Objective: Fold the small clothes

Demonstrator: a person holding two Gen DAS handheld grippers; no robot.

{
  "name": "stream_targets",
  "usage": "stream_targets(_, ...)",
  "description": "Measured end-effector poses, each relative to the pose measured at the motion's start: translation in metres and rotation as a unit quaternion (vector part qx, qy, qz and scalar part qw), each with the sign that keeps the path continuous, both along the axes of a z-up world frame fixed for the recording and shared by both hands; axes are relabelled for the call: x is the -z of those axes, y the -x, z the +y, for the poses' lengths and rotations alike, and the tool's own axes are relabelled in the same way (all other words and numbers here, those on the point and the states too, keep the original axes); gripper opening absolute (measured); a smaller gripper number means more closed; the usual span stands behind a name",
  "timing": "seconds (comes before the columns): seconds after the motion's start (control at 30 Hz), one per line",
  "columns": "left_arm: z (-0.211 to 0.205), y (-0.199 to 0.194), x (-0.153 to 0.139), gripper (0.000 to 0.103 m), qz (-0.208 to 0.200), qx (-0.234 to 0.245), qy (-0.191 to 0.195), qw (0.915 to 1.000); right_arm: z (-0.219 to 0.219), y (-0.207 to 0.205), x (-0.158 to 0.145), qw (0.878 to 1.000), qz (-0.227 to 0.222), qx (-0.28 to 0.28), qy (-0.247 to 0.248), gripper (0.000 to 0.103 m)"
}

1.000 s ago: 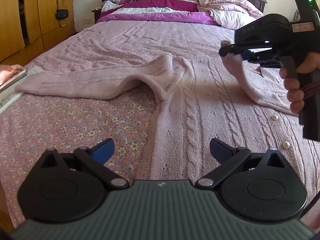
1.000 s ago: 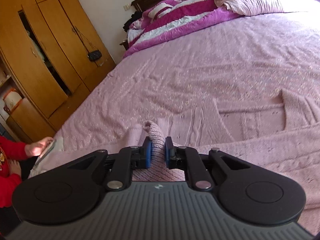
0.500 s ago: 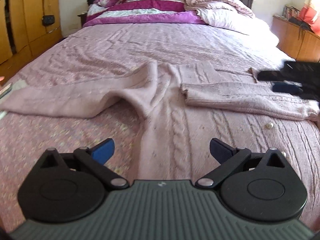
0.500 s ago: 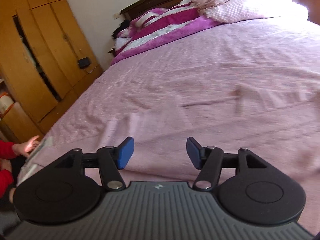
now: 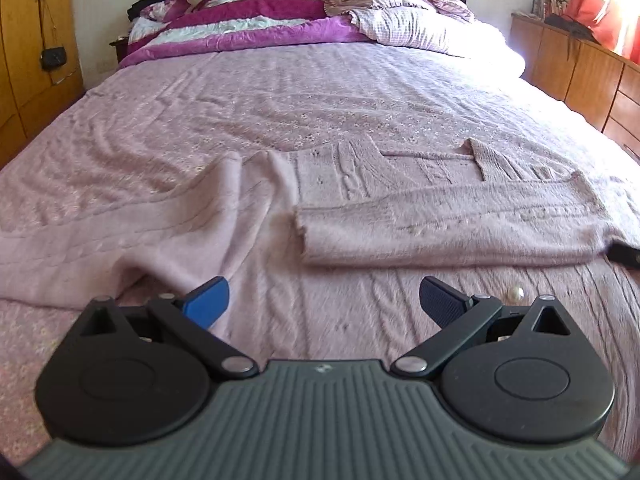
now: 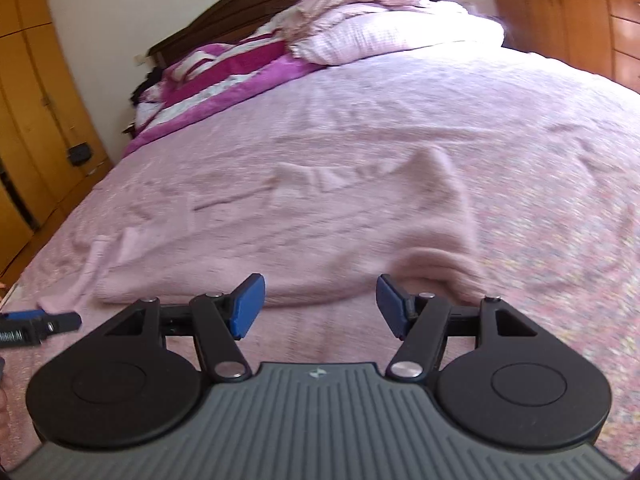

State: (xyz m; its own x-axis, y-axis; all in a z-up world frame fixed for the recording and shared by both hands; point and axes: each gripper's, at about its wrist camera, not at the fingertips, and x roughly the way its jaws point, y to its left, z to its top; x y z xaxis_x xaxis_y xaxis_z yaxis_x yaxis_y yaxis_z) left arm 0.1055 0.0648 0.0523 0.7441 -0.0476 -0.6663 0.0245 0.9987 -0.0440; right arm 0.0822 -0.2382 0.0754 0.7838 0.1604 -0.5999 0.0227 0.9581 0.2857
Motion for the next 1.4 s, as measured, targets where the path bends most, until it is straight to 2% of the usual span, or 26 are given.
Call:
stream_targets(0.17, 0.001, -0.025, 0.005, 0.103, 0.024, -0.035, 0.019, 0.9989, -0.007, 0.006, 0.016, 0.998, -0.01, 0.029, 0.053, 0.07)
stream_targets(0.27, 0.003, -0.038, 0.01, 0.103, 0.037, -0.048, 0.021, 0.9979, -0.01, 0.01, 0.029, 0.999, -0.004, 0.027, 0.037, 0.071)
stream_targets(0.43, 0.0, -0.052, 0.025, 0.103, 0.06, -0.054, -0.001, 0.9967, -0.01, 0.016, 0.037, 0.999, -0.02, 0.034, 0.017, 0.075)
stream_targets(0.63, -0.009, -0.054, 0.033, 0.103, 0.047, -0.033, -0.019, 0.9982, -0.015, 0.014, 0.044, 0.999, -0.033, 0.042, 0.0, 0.077)
stream_targets(0.77, -0.016, -0.054, 0.036, 0.1, 0.04, -0.027, -0.04, 0.9981, -0.008, 0.02, 0.051, 0.998, -0.053, 0.041, 0.015, 0.079)
stream_targets(0.83, -0.019, -0.053, 0.036, 0.093, 0.031, -0.024, -0.045, 0.9982, -0.005, 0.02, 0.052, 0.997, -0.057, 0.04, 0.022, 0.082)
stream_targets(0.93, -0.025, -0.052, 0.035, 0.073, 0.015, -0.013, -0.045, 0.9988, -0.004, 0.019, 0.054, 0.997, -0.058, 0.037, 0.023, 0.084)
stream_targets(0.97, -0.028, -0.052, 0.034, 0.061, 0.011, -0.013, -0.048, 0.9987, -0.005, 0.02, 0.054, 0.997, -0.06, 0.037, 0.021, 0.084)
stream_targets(1.0, -0.03, -0.052, 0.032, 0.038, 0.005, -0.013, -0.053, 0.9985, -0.007, 0.021, 0.055, 0.997, -0.062, 0.037, 0.019, 0.084)
stream_targets(1.07, -0.032, -0.051, 0.027, 0.014, 0.0, -0.008, -0.047, 0.9989, -0.008, 0.022, 0.056, 0.997, -0.065, 0.038, 0.014, 0.084)
stream_targets(1.17, -0.026, -0.051, 0.015, 0.012, -0.009, -0.031, -0.036, 0.9988, -0.009, 0.021, 0.052, 0.997, -0.062, 0.043, 0.007, 0.084)
stream_targets(1.27, -0.012, -0.048, 0.006, 0.012, -0.021, -0.051, -0.021, 0.9983, -0.016, 0.026, 0.044, 0.995, -0.069, 0.063, -0.025, 0.084)
stream_targets(1.4, 0.005, -0.049, 0.004, 0.012, -0.018, -0.07, -0.003, 0.9974, -0.023, 0.028, 0.035, 0.993, -0.084, 0.078, -0.042, 0.084)
